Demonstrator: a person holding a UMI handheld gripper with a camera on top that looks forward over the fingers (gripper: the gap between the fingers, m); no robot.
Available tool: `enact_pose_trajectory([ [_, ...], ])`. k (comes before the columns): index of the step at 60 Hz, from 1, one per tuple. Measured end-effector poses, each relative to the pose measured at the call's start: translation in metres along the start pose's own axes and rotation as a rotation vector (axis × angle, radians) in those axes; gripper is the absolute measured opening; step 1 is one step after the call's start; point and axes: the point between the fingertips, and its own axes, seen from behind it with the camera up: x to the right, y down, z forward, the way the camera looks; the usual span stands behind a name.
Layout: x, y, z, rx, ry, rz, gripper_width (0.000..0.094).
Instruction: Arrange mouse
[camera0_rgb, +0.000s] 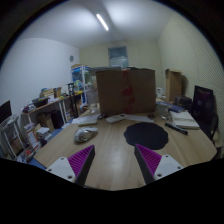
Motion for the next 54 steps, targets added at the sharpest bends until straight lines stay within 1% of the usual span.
enact_pose_trajectory([
  [8,-0.025,0.007,0.009,-0.039,-0.051,-0.022,0.0828],
  [9,-0.036,0.006,0.021,-0.044,-0.057,-0.028,0.0832],
  [23,-0.097,0.015,0.068,-0.138,-0.153,-0.055,0.0834],
  [36,-0.149,0.030,0.115,-0.235,-0.203,-0.082,0.0841],
  [40,-0.155,0.030,0.127,-0.252,-0.188,-0.090,0.0850],
  [48,-0.152,0.041,0.152,-0.316,-0.129,-0.079,0.0851],
  [50,-0.151,0.036,0.160,-0.301,-0.116,-0.085,0.0840],
  [54,-0.149,0.035,0.174,-0.307,-0.089,-0.096,0.0837],
])
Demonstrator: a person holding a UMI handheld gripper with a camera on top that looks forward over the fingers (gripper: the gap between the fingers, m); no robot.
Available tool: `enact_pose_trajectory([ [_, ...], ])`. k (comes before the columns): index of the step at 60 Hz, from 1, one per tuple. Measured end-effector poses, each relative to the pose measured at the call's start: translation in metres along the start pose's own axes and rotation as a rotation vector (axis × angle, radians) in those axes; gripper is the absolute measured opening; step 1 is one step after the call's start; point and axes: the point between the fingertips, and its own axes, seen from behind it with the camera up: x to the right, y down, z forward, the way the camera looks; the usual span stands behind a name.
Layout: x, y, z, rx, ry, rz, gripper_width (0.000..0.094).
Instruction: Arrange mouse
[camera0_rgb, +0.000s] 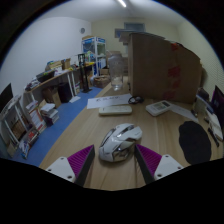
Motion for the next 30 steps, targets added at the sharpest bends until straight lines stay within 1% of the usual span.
enact_pose_trajectory([
  [5,0.004,-0.008,0.014,-0.013,0.026,-0.002,0.0841],
  [19,0.004,-0.028,0.046,-0.036,0.041,0.007,0.0842],
  [22,0.004,-0.031,0.050,-0.036,0.043,0.005,0.0810],
  [23,0.004,-0.032,0.051,-0.035,0.043,0.005,0.0786],
  [27,0.009,-0.034,0.055,-0.021,0.057,0.014,0.0578],
  [30,0.009,-0.033,0.054,-0.014,0.058,0.001,0.0549],
])
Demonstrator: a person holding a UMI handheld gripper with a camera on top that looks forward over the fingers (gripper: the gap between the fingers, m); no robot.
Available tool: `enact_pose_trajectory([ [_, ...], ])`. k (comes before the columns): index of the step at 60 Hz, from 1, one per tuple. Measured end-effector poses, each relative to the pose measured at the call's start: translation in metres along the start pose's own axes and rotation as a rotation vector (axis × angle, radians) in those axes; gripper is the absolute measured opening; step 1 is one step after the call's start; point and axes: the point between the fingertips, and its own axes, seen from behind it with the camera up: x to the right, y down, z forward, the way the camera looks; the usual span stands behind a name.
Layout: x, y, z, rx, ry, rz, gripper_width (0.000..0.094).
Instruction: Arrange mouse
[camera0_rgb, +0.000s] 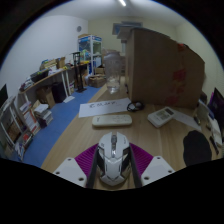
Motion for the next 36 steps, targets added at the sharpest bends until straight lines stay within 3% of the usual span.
enact_pose_trajectory([
  [12,-0.001,-0.004,-0.009,0.031,-0.026,-0.086,0.0408],
  [16,-0.003,-0.021,-0.033,0.091,-0.054,-0.084,0.0411],
  [20,0.003,-0.061,-0.073,0.209,-0.079,-0.038,0.0411],
  [28,0.074,-0.129,-0.150,0.413,-0.010,-0.019,0.0409],
  [36,0.176,-0.128,-0.173,0.413,0.090,0.022,0.0405],
])
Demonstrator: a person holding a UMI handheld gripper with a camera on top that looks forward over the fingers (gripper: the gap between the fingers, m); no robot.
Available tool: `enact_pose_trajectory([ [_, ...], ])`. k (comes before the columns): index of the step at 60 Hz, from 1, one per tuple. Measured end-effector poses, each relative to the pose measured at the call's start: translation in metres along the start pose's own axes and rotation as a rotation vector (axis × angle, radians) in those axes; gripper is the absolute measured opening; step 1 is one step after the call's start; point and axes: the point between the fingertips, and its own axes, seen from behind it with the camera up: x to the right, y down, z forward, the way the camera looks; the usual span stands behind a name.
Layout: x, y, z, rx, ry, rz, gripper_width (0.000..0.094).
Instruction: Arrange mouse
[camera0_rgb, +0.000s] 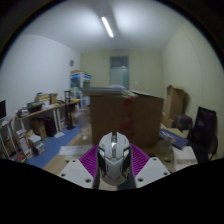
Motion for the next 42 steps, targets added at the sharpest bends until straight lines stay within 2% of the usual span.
enact_pose_trajectory([
  [4,0.047,0.030,0.014,-0.082,0.068,0.016,0.0405],
  [8,0.084,0.083,0.023,-0.178,0.116,0.024,0.0405],
  [14,0.105,0.148,0.037,-0.311,0.112,0.060,0.0407],
  [20,0.108,0.191,0.046,-0.416,0.094,0.090,0.0407],
  [21,0.110,0.196,0.045,-0.426,0.090,0.095,0.0457],
  [22,0.111,0.193,0.048,-0.399,0.087,0.100,0.0414],
  [27,0.112,0.197,0.044,-0.418,0.087,0.094,0.0426],
  [31,0.112,0.195,0.047,-0.419,0.092,0.080,0.0507],
  [32,0.113,0.195,0.048,-0.419,0.094,0.074,0.0587],
  [33,0.113,0.195,0.049,-0.418,0.095,0.067,0.0549],
  [34,0.114,0.195,0.049,-0.417,0.095,0.058,0.0569],
  [35,0.114,0.195,0.049,-0.418,0.094,0.049,0.0647],
  [36,0.116,0.195,0.049,-0.416,0.099,0.042,0.0642],
  [41,0.124,0.190,0.042,-0.394,0.120,0.026,0.0891],
  [42,0.123,0.191,0.038,-0.392,0.114,0.030,0.0841],
])
